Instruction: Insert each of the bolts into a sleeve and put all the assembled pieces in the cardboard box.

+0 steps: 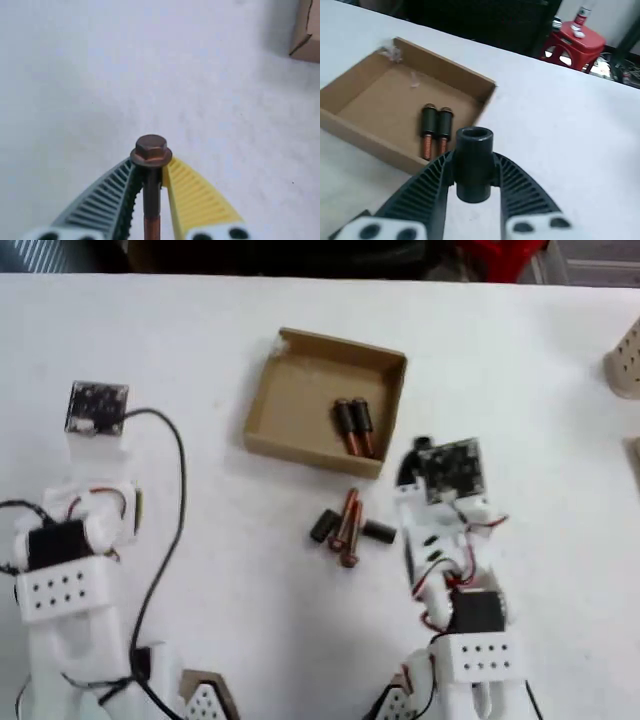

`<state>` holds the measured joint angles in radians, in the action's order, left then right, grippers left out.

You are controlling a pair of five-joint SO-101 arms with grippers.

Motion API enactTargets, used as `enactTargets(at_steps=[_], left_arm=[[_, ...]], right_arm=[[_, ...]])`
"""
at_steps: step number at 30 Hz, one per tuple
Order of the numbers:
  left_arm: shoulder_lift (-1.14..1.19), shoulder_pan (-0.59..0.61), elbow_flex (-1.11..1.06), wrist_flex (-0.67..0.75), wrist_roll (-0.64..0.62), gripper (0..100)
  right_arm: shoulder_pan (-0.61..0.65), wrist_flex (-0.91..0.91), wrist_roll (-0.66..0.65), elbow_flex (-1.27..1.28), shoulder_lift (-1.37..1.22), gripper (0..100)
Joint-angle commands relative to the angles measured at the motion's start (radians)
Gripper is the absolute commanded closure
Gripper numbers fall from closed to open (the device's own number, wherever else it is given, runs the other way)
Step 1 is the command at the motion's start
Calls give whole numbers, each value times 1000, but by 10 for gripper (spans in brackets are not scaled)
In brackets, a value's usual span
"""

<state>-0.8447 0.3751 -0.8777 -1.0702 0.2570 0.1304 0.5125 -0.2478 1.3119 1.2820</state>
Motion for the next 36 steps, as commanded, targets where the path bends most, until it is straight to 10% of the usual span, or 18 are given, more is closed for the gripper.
enactTargets(at_steps=[1,7,21,36], left_arm=[[-136,41,-71,75,0,978],[-242,82,-152,94,0,978],[-303,85,-187,109,-2,978],[-303,87,-189,135,-2,978]], right_arm=[[125,-217,69,72,10,981],[309,-674,98,293,10,981],[447,-892,100,336,-16,982],[449,-1483,166,161,-839,983]])
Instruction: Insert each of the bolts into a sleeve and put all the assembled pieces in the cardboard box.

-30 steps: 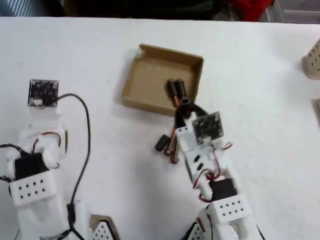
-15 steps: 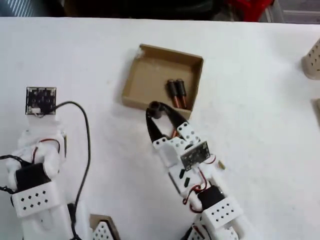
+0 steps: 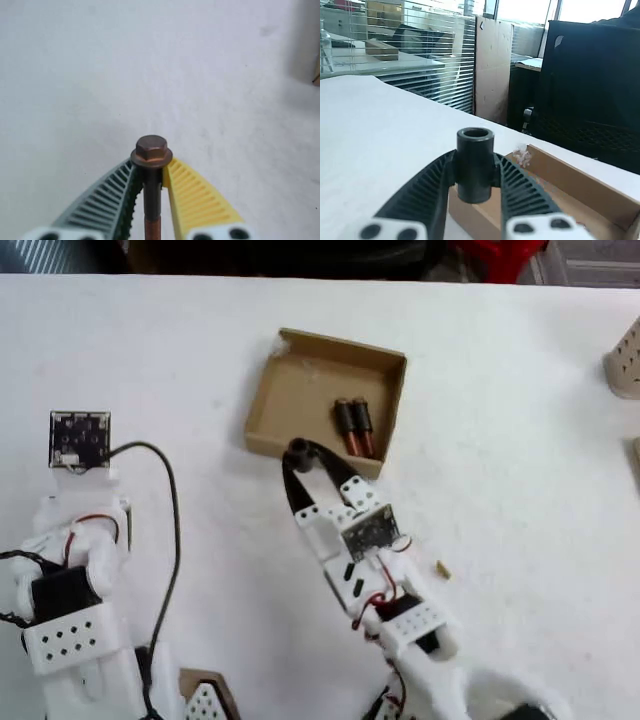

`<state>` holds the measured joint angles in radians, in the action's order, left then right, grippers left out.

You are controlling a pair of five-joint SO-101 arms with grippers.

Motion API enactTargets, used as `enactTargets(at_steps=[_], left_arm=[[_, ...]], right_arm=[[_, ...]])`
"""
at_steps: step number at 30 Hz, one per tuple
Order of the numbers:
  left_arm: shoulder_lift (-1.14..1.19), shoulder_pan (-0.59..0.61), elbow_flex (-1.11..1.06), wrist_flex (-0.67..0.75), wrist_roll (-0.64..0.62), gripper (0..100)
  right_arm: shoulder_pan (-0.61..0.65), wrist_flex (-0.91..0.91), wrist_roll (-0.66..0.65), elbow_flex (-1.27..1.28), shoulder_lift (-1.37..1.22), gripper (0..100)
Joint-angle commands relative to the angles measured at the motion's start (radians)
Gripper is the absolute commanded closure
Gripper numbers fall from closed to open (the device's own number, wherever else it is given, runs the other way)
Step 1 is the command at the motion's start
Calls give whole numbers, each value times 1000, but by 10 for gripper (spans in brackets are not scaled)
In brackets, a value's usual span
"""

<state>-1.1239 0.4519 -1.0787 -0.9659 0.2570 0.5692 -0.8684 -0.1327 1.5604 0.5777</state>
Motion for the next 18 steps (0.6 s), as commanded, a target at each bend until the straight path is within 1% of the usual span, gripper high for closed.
enactTargets(at_steps=[1,5,10,16,18], left_arm=[[-24,10,12,31,-2,978],[-24,10,12,31,-2,978],[-24,5,12,34,-2,978],[-24,4,-29,118,-5,978],[-24,4,-57,158,-46,977]], right_arm=[[12,-122,71,-106,-185,983],[12,-163,107,-163,-325,983],[31,-174,155,-181,-372,983],[120,-166,183,-166,-378,983],[143,-166,183,-153,-378,983]])
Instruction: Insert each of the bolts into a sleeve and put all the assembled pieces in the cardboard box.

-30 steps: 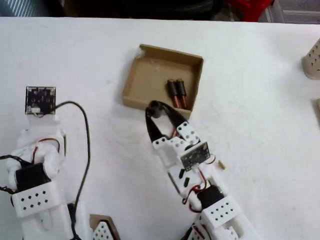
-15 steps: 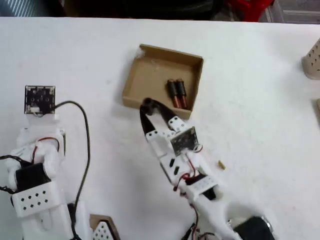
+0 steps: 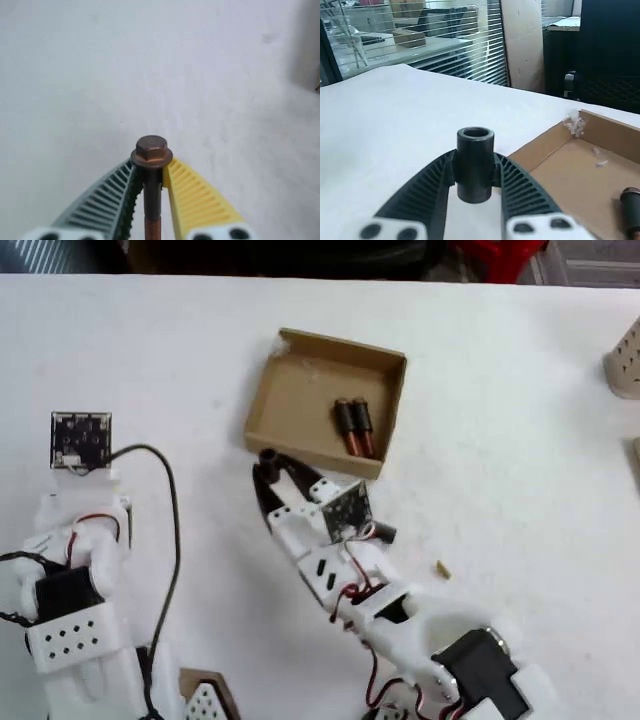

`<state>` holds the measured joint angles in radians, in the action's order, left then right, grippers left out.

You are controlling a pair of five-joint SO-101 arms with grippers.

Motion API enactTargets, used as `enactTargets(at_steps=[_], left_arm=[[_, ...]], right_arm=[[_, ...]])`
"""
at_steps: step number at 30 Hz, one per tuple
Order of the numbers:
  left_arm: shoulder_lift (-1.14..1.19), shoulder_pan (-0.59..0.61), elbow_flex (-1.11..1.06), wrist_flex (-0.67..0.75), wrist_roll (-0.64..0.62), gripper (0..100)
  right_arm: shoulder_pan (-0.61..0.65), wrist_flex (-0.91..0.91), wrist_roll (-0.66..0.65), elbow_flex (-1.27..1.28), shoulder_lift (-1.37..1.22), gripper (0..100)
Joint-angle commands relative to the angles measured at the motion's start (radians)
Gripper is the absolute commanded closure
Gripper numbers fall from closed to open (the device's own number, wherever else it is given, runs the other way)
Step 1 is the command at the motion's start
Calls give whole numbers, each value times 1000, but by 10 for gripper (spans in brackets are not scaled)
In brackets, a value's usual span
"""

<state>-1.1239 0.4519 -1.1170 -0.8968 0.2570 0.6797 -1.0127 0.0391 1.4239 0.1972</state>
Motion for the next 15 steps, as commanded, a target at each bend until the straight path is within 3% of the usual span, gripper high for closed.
enactTargets(at_steps=[1,8,15], left_arm=[[-24,4,-32,109,-80,977],[-25,4,-77,218,-155,977],[-25,-22,-78,239,-155,977]], right_arm=[[41,-22,11,-9,2,983],[62,-22,14,34,2,983],[62,-22,123,6,1,983]])
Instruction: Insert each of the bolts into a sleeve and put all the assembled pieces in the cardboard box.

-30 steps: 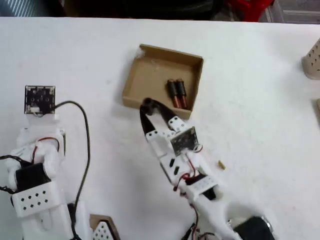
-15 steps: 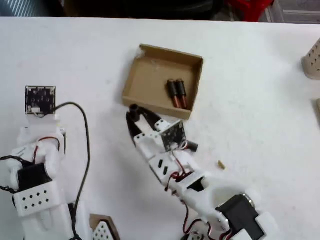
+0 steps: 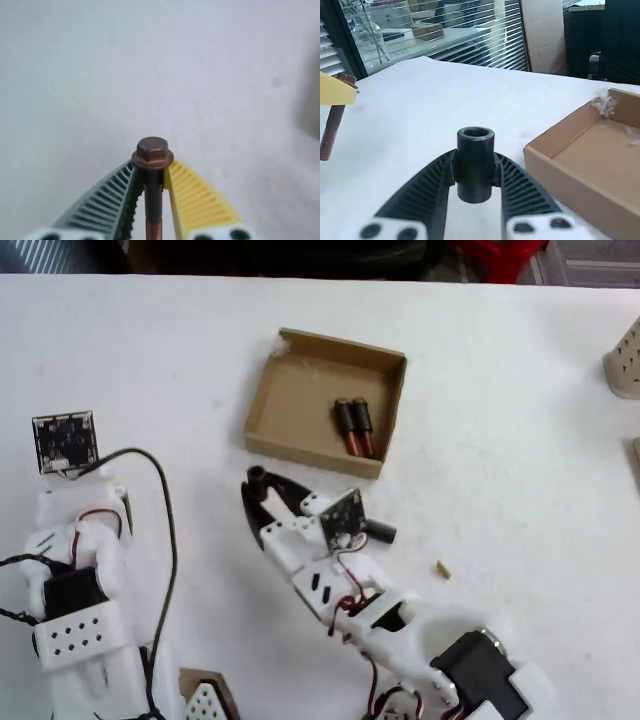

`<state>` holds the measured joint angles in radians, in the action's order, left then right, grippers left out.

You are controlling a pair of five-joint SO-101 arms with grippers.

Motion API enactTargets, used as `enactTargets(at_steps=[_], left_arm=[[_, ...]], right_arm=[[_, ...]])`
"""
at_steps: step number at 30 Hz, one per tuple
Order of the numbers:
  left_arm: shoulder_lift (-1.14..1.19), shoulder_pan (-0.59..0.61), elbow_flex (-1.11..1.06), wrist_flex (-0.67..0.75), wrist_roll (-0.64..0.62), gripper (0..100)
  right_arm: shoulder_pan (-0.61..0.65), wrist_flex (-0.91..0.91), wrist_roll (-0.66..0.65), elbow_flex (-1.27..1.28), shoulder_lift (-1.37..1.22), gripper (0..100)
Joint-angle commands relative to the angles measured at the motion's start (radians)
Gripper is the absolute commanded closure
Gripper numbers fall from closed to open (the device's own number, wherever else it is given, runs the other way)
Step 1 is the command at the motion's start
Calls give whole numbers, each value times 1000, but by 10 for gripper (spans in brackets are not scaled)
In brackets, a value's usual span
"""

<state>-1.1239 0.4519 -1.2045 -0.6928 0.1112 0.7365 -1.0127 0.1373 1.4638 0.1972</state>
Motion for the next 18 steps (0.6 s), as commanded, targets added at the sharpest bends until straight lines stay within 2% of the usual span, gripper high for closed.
enactTargets(at_steps=[1,3,8,12,14,18], left_arm=[[-25,-35,9,35,-9,977],[-25,-62,11,38,-9,977],[-25,-110,9,147,-9,978],[-25,-128,8,258,-11,978],[-25,-148,8,287,-11,978],[-25,-237,-18,367,-29,978]], right_arm=[[4,-22,25,-43,-1,983],[2,-22,25,-64,-24,983],[2,-36,21,-152,-191,983],[5,-183,14,-169,-306,983],[10,-229,-37,-173,-343,983],[39,-274,-89,-175,-383,983]])
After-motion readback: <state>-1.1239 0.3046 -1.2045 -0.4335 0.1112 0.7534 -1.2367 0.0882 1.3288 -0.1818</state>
